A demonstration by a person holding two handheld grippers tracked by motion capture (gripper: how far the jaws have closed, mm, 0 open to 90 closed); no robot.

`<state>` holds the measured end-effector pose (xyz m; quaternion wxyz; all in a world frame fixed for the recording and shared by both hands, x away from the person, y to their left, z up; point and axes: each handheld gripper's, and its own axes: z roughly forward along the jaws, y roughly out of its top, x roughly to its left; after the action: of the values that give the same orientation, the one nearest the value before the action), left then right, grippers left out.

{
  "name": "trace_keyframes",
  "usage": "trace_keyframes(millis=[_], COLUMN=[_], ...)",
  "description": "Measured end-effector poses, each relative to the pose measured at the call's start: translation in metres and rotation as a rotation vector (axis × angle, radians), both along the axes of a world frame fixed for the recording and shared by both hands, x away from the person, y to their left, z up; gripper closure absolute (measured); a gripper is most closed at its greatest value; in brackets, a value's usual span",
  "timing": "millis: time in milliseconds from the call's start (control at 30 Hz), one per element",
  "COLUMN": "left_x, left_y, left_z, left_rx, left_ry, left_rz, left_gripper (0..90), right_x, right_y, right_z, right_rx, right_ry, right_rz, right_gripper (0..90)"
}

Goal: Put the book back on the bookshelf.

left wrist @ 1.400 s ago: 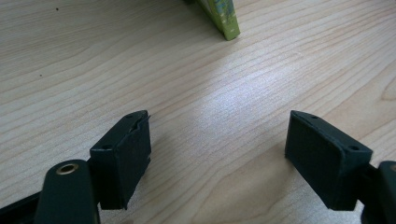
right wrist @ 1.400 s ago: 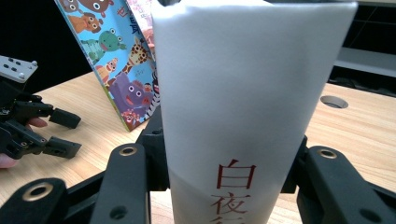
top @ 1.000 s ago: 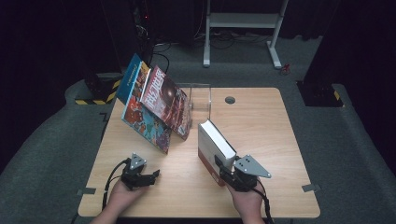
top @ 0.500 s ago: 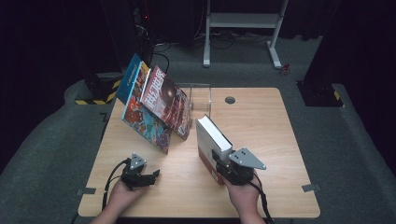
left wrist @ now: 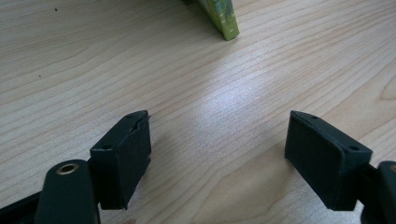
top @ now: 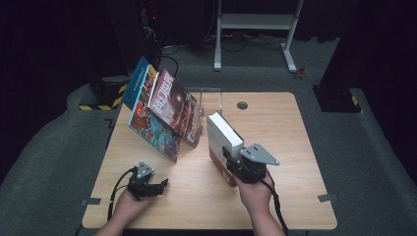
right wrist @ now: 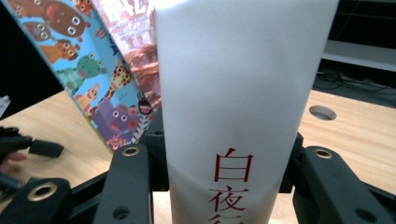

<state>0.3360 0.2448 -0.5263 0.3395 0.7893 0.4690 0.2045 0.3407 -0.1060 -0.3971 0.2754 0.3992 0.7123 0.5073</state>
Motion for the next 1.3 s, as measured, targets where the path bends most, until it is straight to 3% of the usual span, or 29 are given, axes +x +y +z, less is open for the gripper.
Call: trace_keyframes(millis=[767, 1300], left_x=[0.000, 0.000], left_y=[0.000, 0.000], left_z=[0.000, 0.000], left_rx=[0.000, 0.000], left_ry=[-0.001, -0.001], left_rz=[0.000, 0.001], left_gripper=[22.6, 22.5], right_x=[0.062, 0.102], right_y=[0.029, 0.046], right_z=[0.013, 0.012], right_rx=[-0.013, -0.008], right_ry=[-0.035, -0.043], right_rz=[-0.047, -0.098], right_gripper=[54.5, 54.5])
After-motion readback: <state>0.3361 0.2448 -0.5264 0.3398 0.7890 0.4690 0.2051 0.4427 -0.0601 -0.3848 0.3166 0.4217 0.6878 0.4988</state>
